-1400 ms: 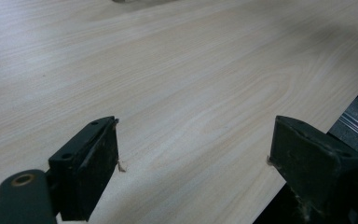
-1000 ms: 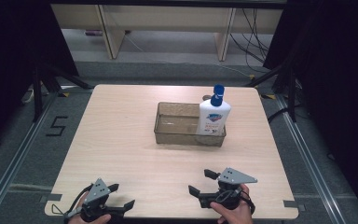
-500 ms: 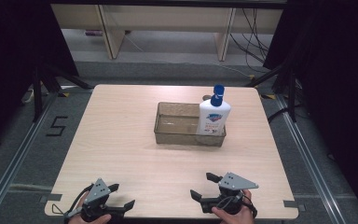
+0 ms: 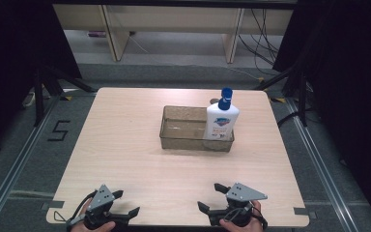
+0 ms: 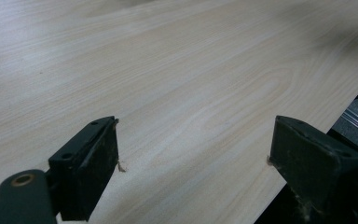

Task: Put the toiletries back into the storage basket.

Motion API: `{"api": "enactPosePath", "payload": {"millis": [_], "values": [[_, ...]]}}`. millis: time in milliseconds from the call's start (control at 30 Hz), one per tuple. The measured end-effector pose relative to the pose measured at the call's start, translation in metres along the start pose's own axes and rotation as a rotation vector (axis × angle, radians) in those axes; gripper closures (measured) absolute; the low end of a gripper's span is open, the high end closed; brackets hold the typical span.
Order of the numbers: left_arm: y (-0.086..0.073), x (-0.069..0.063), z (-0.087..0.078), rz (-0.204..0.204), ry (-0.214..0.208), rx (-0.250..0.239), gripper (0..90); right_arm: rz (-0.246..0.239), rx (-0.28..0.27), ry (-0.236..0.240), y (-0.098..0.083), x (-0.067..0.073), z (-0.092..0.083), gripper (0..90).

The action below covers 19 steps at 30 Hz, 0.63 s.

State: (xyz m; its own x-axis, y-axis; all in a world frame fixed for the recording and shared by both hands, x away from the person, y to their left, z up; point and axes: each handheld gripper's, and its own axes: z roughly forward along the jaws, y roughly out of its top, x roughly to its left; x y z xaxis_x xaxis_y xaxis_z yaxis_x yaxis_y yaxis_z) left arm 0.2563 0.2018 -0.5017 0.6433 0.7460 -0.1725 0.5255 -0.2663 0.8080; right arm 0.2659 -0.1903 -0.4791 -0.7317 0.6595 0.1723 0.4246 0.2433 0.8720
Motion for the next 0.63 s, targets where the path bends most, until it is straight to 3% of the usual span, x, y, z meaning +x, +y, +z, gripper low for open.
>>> {"api": "enactPosePath", "payload": {"millis": [633], "values": [[-0.0002,0.0003,0.0008,0.009,-0.004,0.007,14.8,0.009,0.008,0.007,-0.0025,-0.0007,-0.0003,15.3]]}}
